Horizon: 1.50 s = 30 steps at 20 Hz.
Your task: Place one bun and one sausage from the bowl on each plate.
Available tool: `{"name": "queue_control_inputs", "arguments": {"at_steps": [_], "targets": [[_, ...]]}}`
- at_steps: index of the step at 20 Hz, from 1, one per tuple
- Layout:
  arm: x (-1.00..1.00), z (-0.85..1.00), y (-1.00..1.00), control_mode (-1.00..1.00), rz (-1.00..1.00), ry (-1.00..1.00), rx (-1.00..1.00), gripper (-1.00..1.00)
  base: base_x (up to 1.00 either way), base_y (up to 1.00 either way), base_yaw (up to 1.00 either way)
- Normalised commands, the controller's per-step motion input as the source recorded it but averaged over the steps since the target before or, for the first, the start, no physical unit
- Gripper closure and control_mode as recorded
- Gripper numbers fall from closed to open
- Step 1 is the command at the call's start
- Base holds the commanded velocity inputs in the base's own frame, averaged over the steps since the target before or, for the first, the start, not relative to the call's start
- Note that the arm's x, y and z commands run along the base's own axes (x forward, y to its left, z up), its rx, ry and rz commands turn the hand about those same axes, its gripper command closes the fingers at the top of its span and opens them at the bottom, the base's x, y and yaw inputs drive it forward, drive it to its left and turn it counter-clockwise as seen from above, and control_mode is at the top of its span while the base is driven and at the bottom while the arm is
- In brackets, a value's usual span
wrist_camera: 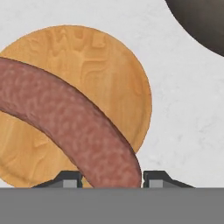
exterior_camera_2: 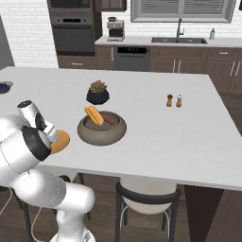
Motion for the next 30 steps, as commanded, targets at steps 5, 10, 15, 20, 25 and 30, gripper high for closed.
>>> {"name": "queue_control_inputs", "arguments": {"at_steps": [5,10,15,20,25,30], "targets": [[0.00,0.16,-0.03,-1.00,0.00,0.00,0.00,-1.00,0.00,0.00,0.00],[0.08,0.35,-0.28,-1.00,0.00,-0.09,0.02,-1.00,0.00,0.00,0.00],[0.17,0.70,-1.00,-1.00,0.00,-0.21,0.09,-1.00,0.00,0.00,0.00],[0.21,0.63,-1.00,-1.00,0.04,-0.08,0.08,-1.00,0.00,0.00,0.00],[0.12,0.51,-1.00,-1.00,0.06,-0.07,0.06,-1.00,0.00,0.00,0.00],[0.24,-0.12,-0.63,-1.00,0.25,-0.03,-0.01,-1.00,0.00,0.00,0.00]]}}
